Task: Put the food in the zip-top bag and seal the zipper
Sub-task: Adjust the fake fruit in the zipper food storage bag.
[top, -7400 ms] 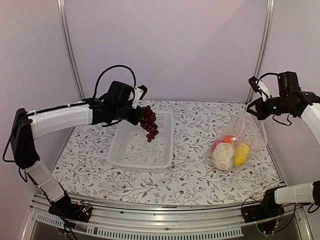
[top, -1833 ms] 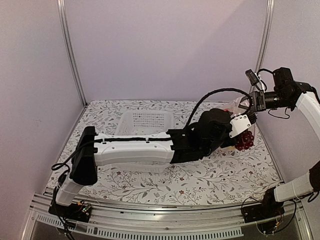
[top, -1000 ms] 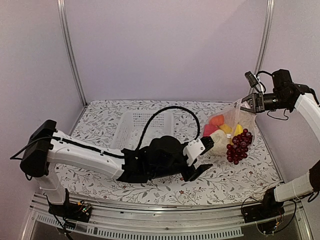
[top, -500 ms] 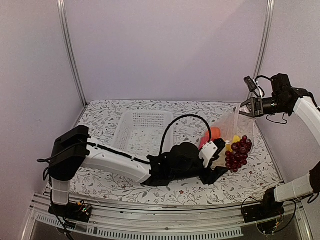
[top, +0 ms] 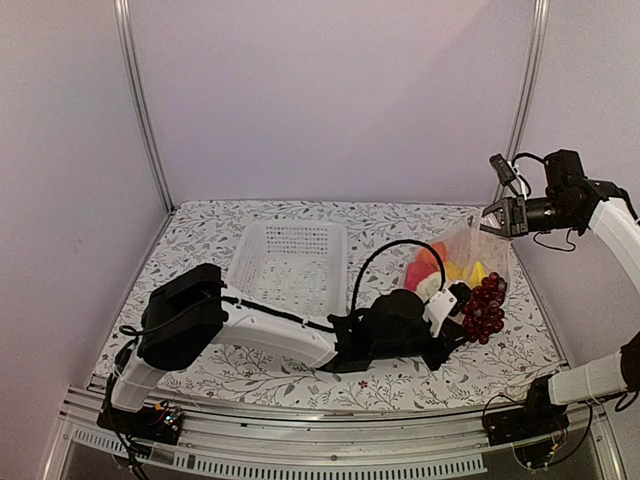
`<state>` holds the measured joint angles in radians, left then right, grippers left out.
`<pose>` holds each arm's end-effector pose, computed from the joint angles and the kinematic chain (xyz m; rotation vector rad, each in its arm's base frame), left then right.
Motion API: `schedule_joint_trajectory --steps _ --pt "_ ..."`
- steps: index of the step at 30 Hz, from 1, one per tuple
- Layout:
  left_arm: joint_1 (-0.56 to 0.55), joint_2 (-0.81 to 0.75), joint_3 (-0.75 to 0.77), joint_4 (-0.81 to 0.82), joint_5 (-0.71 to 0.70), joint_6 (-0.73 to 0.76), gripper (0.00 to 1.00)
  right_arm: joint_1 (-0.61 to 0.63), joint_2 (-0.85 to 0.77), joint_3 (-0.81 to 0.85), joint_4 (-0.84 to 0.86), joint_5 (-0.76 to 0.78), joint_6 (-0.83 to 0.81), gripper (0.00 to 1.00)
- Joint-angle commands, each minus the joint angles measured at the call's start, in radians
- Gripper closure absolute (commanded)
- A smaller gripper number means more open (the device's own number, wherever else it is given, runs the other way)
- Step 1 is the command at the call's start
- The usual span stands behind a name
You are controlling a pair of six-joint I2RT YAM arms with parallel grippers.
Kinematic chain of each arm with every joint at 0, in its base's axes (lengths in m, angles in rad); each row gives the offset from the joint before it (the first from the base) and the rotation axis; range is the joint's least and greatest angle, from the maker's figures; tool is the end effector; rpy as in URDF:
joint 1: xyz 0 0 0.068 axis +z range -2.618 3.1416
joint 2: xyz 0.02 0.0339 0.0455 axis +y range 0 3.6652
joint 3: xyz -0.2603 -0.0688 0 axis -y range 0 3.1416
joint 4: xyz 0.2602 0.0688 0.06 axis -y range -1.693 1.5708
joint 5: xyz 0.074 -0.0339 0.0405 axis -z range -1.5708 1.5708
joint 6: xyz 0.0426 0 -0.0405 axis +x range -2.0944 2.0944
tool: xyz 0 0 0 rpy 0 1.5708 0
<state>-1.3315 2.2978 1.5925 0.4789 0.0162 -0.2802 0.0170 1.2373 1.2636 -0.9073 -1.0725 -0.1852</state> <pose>0.1282 -0.5283 0.1588 0.9920 1.6849 -1.1335 0.2527 0.0417 0.3535 -0.6631 2.0596 1.1893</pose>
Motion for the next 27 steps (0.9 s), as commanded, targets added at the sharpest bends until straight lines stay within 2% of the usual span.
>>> schedule_joint_trajectory --steps 1,5,12,17,21,27 --pt "0.019 -0.044 -0.023 0.070 -0.003 0.016 1.00 -0.005 -0.033 -0.028 0.053 0.007 -0.002 1.00" --pt "0.023 -0.098 -0.071 0.115 -0.010 0.039 1.00 -0.005 -0.032 -0.041 0.060 0.024 -0.009 1.00" --pt "0.010 -0.245 -0.161 0.174 0.062 0.048 1.00 -0.003 -0.026 -0.060 0.060 0.060 -0.023 1.00" --pt "-0.006 -0.328 -0.178 0.185 0.031 0.057 1.00 0.027 -0.027 -0.057 0.033 0.124 -0.044 1.00" --pt "-0.010 -0.335 -0.136 0.132 -0.043 0.049 1.00 0.066 -0.029 -0.021 -0.029 0.187 -0.078 1.00" --pt "-0.007 -0.241 0.026 -0.046 -0.150 0.050 1.00 0.080 -0.013 0.035 -0.115 0.188 -0.101 1.00"
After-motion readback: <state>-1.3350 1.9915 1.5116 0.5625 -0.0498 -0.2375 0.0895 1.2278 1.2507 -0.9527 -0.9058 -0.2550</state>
